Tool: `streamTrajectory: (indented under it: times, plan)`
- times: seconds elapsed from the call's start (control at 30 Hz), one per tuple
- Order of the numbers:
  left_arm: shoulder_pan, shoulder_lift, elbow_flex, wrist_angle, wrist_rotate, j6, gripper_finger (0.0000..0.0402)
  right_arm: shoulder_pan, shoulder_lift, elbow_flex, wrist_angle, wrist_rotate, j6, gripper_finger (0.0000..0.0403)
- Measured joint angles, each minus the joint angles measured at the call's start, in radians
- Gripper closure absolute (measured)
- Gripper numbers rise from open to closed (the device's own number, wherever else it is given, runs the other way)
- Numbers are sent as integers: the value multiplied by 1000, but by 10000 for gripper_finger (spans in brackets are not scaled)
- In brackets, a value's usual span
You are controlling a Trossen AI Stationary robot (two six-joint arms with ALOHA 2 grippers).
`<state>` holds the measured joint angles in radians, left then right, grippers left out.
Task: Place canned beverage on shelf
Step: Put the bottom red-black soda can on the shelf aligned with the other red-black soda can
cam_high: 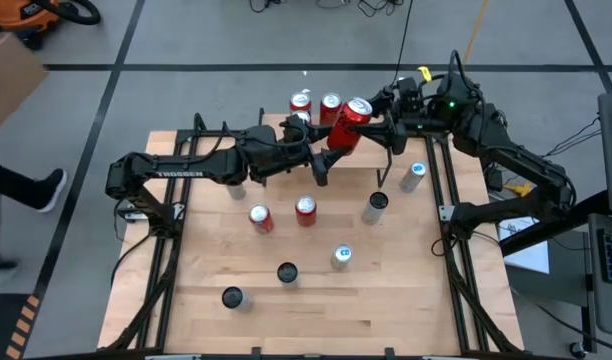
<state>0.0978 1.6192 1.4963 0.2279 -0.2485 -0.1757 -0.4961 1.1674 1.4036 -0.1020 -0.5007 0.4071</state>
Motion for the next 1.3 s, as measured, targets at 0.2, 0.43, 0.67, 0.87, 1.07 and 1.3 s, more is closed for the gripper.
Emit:
streamTrajectory:
  times: [0.2,0.43,0.67,0.87,1.07,1.3]
  plan:
    - [0,0,0,-1,1,0,124,0,17,0,0,0,7,52]
    - [0,-1,0,-8,5,9,124,0,18,0,0,0,-8,104]
    - [-1,-3,2,-54,-13,19,103,1,19,0,-8,-3,-33,136]
    - [2,-18,2,-149,-14,-70,37,-2,20,-2,-10,2,-82,127]
    - [13,-123,2,-364,-14,-161,8,-29,20,-2,-92,-26,-147,130]
    - [14,-275,2,-598,-48,-175,7,-88,44,-123,-140,-24,-268,129]
